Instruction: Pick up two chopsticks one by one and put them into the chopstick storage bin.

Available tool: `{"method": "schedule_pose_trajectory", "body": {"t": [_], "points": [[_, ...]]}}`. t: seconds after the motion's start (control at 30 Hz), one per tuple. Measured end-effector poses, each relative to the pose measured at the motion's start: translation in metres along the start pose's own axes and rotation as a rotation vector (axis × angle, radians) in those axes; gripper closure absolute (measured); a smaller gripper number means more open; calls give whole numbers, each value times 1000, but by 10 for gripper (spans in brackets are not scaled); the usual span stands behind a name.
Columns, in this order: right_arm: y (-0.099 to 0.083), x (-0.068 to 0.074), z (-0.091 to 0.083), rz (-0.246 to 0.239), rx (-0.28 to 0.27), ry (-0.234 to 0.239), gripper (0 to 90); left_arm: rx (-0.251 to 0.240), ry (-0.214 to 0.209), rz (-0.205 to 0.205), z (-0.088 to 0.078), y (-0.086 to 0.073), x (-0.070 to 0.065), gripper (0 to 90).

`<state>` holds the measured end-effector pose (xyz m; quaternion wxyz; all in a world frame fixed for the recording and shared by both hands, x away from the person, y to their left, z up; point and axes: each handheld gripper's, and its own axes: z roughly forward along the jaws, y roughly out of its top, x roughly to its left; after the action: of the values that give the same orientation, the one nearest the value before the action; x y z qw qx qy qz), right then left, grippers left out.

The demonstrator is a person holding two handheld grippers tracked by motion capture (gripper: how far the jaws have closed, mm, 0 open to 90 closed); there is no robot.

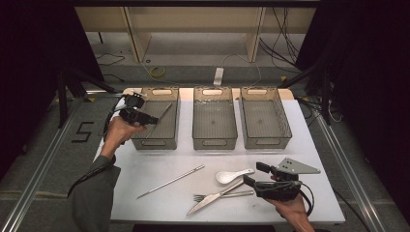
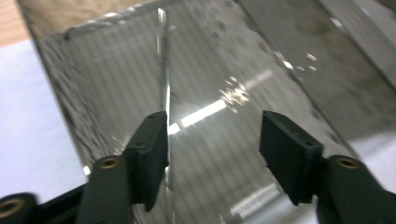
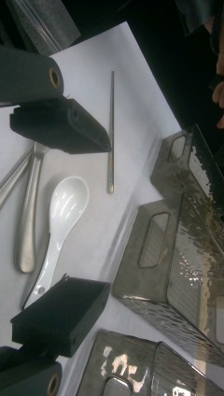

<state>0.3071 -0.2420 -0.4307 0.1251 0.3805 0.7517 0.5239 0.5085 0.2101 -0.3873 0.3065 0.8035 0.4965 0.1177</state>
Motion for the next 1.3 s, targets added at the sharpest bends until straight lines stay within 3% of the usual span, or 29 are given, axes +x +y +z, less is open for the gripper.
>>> {"method": "schedule_pose_trajectory", "body": {"t": [0.17, 0.23, 0.3, 0.4, 0.53, 0.73, 0.97, 1.3], "points": [[0, 0, 1, 2, 8, 4, 279, 25, -55, 58, -13, -16, -20, 332], [0, 0, 1, 2, 7, 6, 279, 54, -53, 88, -14, -22, -31, 308], [0, 1, 1, -1, 12, 5, 278, 85, -77, 116, -13, -29, -41, 296], [0, 1, 1, -4, 12, 6, 278, 123, -73, 145, -10, -36, -51, 282], [0, 1, 1, -7, 13, 8, 278, 178, -100, 185, -8, -47, -65, 265], [0, 1, 1, -5, 16, 9, 277, 204, -117, 203, -9, -57, -73, 251], [0, 2, 2, -11, 21, 13, 276, 251, -130, 257, -10, -69, -88, 262], [0, 2, 2, -13, 26, 13, 276, 321, -135, 318, 1, -83, -107, 309]]}}
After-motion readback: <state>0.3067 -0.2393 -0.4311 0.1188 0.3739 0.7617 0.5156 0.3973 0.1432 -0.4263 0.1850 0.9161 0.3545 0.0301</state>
